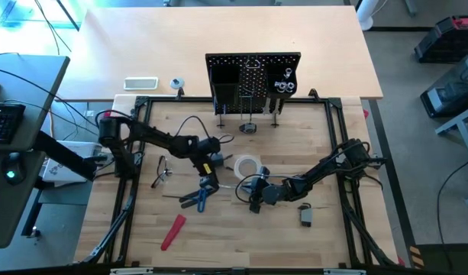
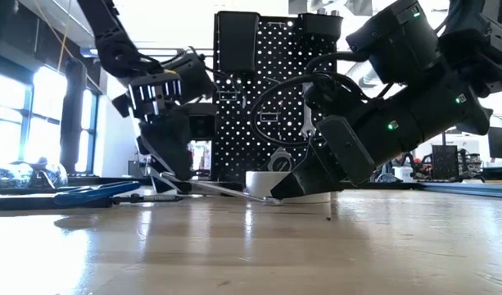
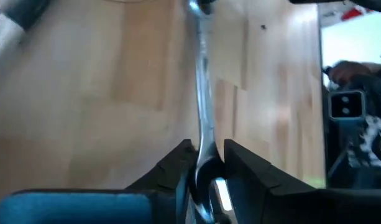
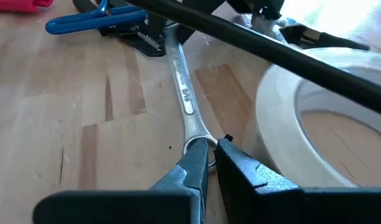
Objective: Hang tools onto peg board
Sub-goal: Hang the silver wrench on the peg board
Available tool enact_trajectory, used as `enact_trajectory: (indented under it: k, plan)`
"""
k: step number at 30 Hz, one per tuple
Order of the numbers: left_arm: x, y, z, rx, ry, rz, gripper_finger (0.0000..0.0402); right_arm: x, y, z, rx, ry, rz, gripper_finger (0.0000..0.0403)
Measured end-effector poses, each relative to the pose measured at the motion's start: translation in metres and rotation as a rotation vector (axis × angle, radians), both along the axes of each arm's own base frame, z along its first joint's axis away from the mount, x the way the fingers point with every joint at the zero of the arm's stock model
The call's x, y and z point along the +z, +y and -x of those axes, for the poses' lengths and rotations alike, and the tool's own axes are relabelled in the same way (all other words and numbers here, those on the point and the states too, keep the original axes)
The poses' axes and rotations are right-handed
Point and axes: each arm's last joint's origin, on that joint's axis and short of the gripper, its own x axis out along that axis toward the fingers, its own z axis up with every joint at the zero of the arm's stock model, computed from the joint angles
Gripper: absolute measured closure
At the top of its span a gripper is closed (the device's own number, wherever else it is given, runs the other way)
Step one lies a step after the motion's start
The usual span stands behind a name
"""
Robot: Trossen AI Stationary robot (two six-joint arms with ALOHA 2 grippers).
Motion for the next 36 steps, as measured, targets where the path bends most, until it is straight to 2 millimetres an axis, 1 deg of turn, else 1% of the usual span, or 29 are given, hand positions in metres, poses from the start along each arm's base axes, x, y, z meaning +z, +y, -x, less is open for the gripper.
enact_trajectory:
  k: [4, 9, 10, 16, 23, 30, 33, 36]
  plan:
    - [-0.005, -0.005, -0.012, -0.087, -0.003, 0.019, 0.0332, 0.000, 0.000, 0.000, -0.002, 0.000, 0.001, 0.0375]
    - [-0.007, -0.009, -0.017, -0.157, -0.020, 0.039, 0.0386, 0.000, 0.000, 0.000, 0.000, -0.003, -0.001, 0.0375]
    - [-0.006, -0.009, -0.018, -0.164, -0.018, 0.041, 0.0391, 0.000, 0.000, 0.000, 0.002, -0.004, -0.002, 0.0375]
    - [-0.004, -0.009, -0.019, -0.232, -0.033, 0.034, 0.0401, 0.000, 0.000, 0.000, -0.006, -0.002, 0.004, 0.0375]
    - [-0.004, -0.013, -0.019, -0.259, -0.045, 0.047, 0.0400, 0.000, -0.001, 0.000, -0.025, -0.010, 0.025, 0.0375]
    - [-0.003, -0.013, -0.019, -0.245, -0.031, 0.060, 0.0401, 0.001, -0.001, -0.001, -0.013, -0.011, 0.010, 0.0375]
    - [-0.003, -0.016, -0.019, -0.244, -0.022, 0.065, 0.0394, 0.001, -0.001, -0.001, -0.010, -0.012, -0.001, 0.0375]
    - [-0.003, -0.018, -0.019, -0.246, -0.019, 0.063, 0.0375, 0.001, -0.001, -0.001, -0.010, -0.013, -0.002, 0.0375]
